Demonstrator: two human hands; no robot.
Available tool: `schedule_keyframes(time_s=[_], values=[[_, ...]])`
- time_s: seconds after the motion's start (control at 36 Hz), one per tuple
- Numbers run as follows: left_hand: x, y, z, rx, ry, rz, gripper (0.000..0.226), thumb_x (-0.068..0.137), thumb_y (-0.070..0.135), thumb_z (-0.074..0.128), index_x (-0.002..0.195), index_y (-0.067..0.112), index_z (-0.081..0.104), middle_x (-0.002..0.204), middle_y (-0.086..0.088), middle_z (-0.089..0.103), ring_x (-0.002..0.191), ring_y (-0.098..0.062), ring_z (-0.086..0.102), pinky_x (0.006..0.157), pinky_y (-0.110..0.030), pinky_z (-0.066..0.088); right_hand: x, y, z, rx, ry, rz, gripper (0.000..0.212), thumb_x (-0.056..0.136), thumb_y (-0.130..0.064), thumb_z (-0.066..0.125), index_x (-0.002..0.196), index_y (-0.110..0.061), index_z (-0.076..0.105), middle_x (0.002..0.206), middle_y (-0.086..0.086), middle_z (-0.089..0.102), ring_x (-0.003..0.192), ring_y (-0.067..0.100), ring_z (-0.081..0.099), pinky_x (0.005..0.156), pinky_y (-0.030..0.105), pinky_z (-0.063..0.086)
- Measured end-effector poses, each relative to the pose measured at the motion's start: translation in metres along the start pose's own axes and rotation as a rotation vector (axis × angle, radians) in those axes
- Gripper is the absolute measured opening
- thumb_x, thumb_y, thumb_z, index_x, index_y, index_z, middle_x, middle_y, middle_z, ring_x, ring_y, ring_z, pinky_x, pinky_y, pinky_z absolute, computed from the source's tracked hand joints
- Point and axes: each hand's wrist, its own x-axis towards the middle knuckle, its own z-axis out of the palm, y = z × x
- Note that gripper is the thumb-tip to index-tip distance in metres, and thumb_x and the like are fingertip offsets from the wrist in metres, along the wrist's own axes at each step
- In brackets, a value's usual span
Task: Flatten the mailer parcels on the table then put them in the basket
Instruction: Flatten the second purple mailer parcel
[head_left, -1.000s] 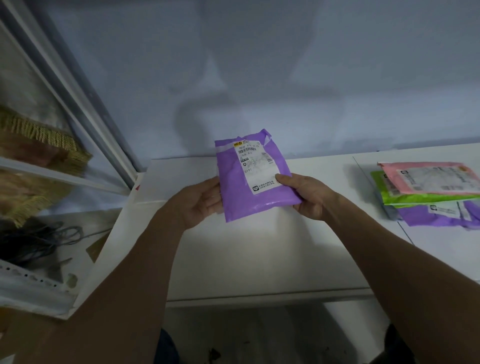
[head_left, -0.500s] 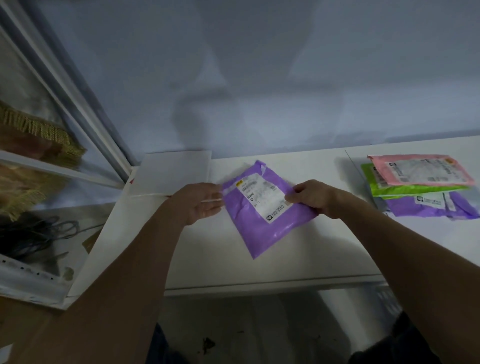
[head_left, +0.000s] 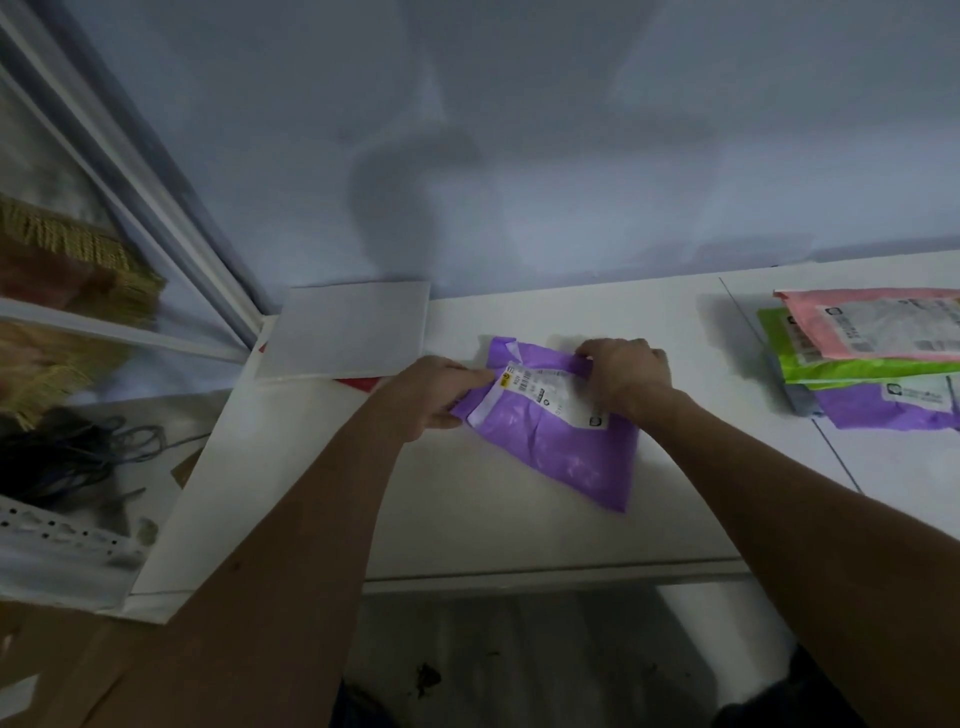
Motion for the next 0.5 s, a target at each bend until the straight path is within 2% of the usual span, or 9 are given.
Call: schedule_keyframes(time_s=[0.08, 0.14, 0.22, 0.33, 0.42, 0.47, 0.5], values=[[-0.002, 0.002, 0.0, -0.043, -0.146, -0.072, 0.028, 0.085, 0.03, 0.069, 0.107, 0.013, 0.065, 0.105, -0.009, 0.072, 0.085, -0.019, 0.066, 0.071, -0.028, 0.054, 0.001, -0.003, 0.004, 0.027, 0.061, 0.027, 0.043, 0.092, -0.026, 0.047, 0.136, -0.025, 0.049, 0.129, 0.01, 0.057, 0.121, 0.033, 0.047, 0.101, 0.042, 0.034], [-0.002, 0.002, -0.002, -0.006, -0.214, -0.101, 0.021, 0.085, 0.019, 0.071, 0.103, 0.013, 0.064, 0.102, -0.011, 0.072, 0.084, -0.021, 0.067, 0.077, -0.03, 0.054, 0.0, -0.006, 0.006, 0.07, 0.109, 0.043, 0.044, 0.094, -0.031, 0.044, 0.138, -0.023, 0.045, 0.133, 0.012, 0.052, 0.124, 0.034, 0.043, 0.104, 0.042, 0.031], [-0.006, 0.0, -0.002, 0.11, -0.27, -0.174, 0.012, 0.085, 0.004, 0.066, 0.094, 0.013, 0.063, 0.093, -0.011, 0.068, 0.077, -0.02, 0.064, 0.076, -0.03, 0.051, -0.002, -0.012, 0.009, 0.135, 0.123, 0.096, 0.049, 0.096, -0.043, 0.042, 0.139, -0.021, 0.041, 0.139, 0.013, 0.045, 0.129, 0.035, 0.038, 0.107, 0.044, 0.027], [-0.015, 0.004, -0.004, 0.368, -0.299, -0.252, 0.013, 0.085, 0.006, 0.066, 0.095, 0.012, 0.062, 0.08, -0.008, 0.068, 0.076, -0.019, 0.065, 0.077, -0.031, 0.05, -0.007, -0.015, 0.016, 0.167, 0.104, 0.084, 0.057, 0.096, -0.052, 0.035, 0.143, -0.02, 0.03, 0.143, 0.015, 0.037, 0.133, 0.034, 0.031, 0.111, 0.046, 0.024], [-0.017, 0.007, -0.007, 0.579, -0.145, -0.22, 0.02, 0.087, 0.008, 0.062, 0.106, 0.005, 0.063, 0.088, -0.009, 0.069, 0.083, -0.021, 0.066, 0.077, -0.032, 0.051, -0.013, -0.019, 0.021, 0.147, 0.102, 0.025, 0.063, 0.096, -0.056, 0.029, 0.146, -0.019, 0.023, 0.147, 0.016, 0.032, 0.137, 0.035, 0.027, 0.113, 0.049, 0.022], [-0.015, 0.009, -0.007, 0.753, 0.055, -0.062, 0.026, 0.085, 0.009, 0.059, 0.11, 0.004, 0.063, 0.101, -0.014, 0.068, 0.09, -0.027, 0.067, 0.072, -0.031, 0.05, -0.016, -0.021, 0.022, 0.136, 0.113, 0.019, 0.066, 0.096, -0.058, 0.026, 0.149, -0.02, 0.017, 0.152, 0.016, 0.025, 0.142, 0.036, 0.019, 0.116, 0.05, 0.016], [-0.014, 0.01, -0.006, 0.837, 0.166, 0.04, 0.027, 0.085, 0.01, 0.057, 0.111, 0.004, 0.063, 0.107, -0.015, 0.067, 0.096, -0.03, 0.065, 0.075, -0.031, 0.05, -0.017, -0.022, 0.022, 0.134, 0.117, 0.021, 0.066, 0.096, -0.058, 0.025, 0.151, -0.02, 0.015, 0.155, 0.016, 0.021, 0.144, 0.036, 0.014, 0.117, 0.05, 0.013]])
